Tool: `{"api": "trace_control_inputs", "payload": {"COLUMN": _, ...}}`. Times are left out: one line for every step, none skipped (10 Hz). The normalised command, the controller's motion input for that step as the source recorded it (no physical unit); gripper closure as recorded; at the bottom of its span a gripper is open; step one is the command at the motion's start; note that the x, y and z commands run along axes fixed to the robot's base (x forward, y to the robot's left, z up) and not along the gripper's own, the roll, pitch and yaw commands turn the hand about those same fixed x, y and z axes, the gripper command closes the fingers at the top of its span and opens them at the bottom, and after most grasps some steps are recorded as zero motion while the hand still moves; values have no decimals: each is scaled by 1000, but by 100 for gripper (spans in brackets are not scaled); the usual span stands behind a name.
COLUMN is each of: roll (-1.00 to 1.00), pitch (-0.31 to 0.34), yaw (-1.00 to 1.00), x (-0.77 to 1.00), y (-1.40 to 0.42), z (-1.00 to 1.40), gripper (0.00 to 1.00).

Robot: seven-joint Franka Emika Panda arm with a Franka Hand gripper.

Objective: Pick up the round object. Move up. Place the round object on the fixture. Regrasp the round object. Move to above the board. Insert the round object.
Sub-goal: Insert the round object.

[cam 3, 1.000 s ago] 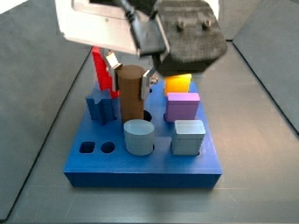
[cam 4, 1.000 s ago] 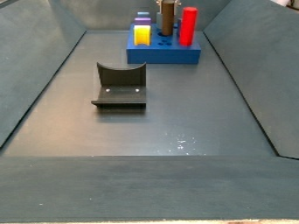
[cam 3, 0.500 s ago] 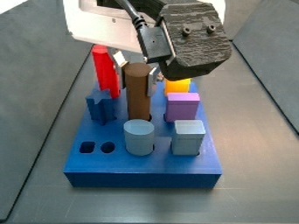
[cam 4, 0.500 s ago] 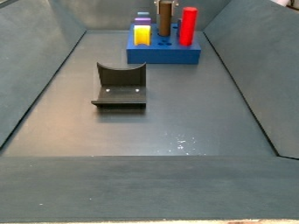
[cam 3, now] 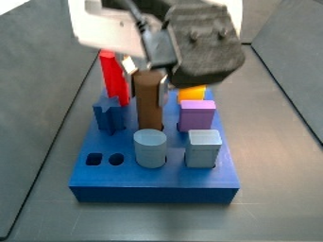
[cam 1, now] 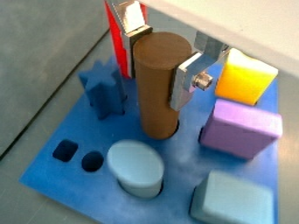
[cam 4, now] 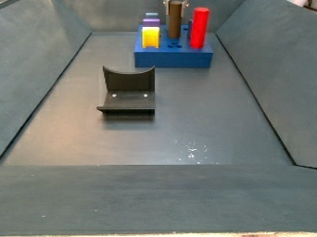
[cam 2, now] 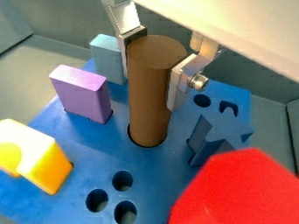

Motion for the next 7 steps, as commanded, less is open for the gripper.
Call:
{"api": "trace_control_inputs", "payload": {"roll": -166, "pitch": -114, "yaw": -209, "x": 29, "y": -254, "z": -460, "gripper": 100}}
{"api": "trace_control_inputs", "payload": {"roll": -103, "pitch": -37, "yaw": -246, "x": 183, "y": -37, "z": -517, "gripper": 100}}
{"api": "trace_control_inputs", "payload": {"roll": 0, "pitch": -131, "yaw": -189, "x": 97, "y": -66, "z": -629, "gripper": 100}}
{"api": "trace_control_inputs", "payload": {"roll": 0, "pitch": -69, "yaw": -154, "x": 89, "y": -97, "z": -529, "gripper": 100}}
{"api": "trace_control_inputs", "payload": {"roll": -217, "pitch": -211, "yaw": -71, "x": 31, "y": 0, "z": -394, "gripper": 100}}
{"api": "trace_control_inputs", "payload": {"roll": -46, "pitch": 0, "yaw": -46, "x": 63, "y": 20, "z": -40, "gripper": 100}}
{"api": "trace_control_inputs", "payload": {"roll": 0, "pitch": 0, "yaw": 0, "x": 0, "y": 0, "z": 0, "gripper": 100}}
